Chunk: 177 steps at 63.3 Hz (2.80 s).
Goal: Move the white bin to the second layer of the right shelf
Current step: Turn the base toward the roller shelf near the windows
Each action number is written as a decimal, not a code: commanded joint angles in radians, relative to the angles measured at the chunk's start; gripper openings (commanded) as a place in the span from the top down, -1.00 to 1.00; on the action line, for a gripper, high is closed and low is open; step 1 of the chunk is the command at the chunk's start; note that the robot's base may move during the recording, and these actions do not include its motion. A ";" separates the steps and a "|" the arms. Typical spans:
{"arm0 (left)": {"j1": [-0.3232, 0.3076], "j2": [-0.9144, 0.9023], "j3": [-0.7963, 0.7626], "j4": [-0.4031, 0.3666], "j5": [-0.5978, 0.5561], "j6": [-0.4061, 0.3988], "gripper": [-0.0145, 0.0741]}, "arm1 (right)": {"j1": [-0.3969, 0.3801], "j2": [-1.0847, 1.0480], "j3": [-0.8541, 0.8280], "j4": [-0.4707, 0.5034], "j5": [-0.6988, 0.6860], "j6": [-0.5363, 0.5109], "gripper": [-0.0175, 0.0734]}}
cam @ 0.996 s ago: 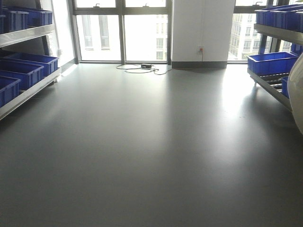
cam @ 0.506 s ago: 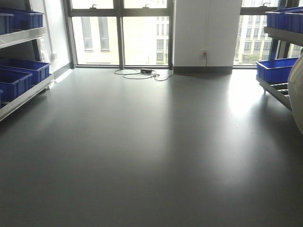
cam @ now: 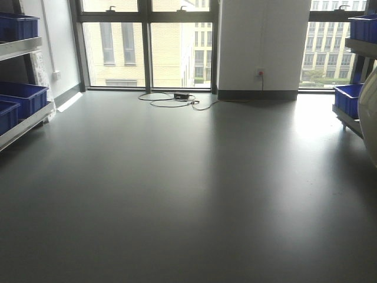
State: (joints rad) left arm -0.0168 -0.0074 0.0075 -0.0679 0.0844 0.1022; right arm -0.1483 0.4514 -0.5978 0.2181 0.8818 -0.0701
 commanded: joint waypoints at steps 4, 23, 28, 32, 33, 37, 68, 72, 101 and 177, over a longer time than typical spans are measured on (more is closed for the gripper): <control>-0.002 -0.013 0.037 -0.006 -0.084 -0.003 0.48 | -0.004 0.004 -0.039 0.024 -0.084 -0.007 0.49; -0.002 -0.013 0.037 -0.006 -0.084 -0.003 0.48 | -0.004 0.004 -0.039 0.024 -0.084 -0.007 0.49; -0.002 -0.013 0.037 -0.006 -0.084 -0.003 0.48 | -0.004 0.004 -0.039 0.024 -0.084 -0.007 0.49; -0.002 -0.013 0.037 -0.006 -0.084 -0.003 0.48 | -0.004 0.004 -0.039 0.024 -0.084 -0.007 0.49; -0.002 -0.013 0.037 -0.006 -0.084 -0.003 0.48 | -0.004 0.004 -0.039 0.024 -0.084 -0.007 0.49; -0.002 -0.013 0.037 -0.006 -0.084 -0.003 0.48 | -0.004 0.004 -0.039 0.024 -0.084 -0.007 0.49; -0.002 -0.013 0.037 -0.006 -0.084 -0.003 0.48 | -0.004 0.004 -0.039 0.024 -0.084 -0.007 0.49; -0.002 -0.013 0.037 -0.006 -0.084 -0.003 0.48 | -0.004 0.004 -0.039 0.024 -0.084 -0.007 0.49; -0.002 -0.013 0.037 -0.006 -0.084 -0.003 0.48 | -0.004 0.004 -0.039 0.024 -0.084 -0.007 0.49; -0.002 -0.013 0.037 -0.006 -0.084 -0.003 0.48 | -0.004 0.004 -0.039 0.024 -0.084 -0.007 0.49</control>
State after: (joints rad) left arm -0.0168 -0.0074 0.0075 -0.0679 0.0844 0.1022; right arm -0.1483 0.4514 -0.5978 0.2212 0.8823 -0.0701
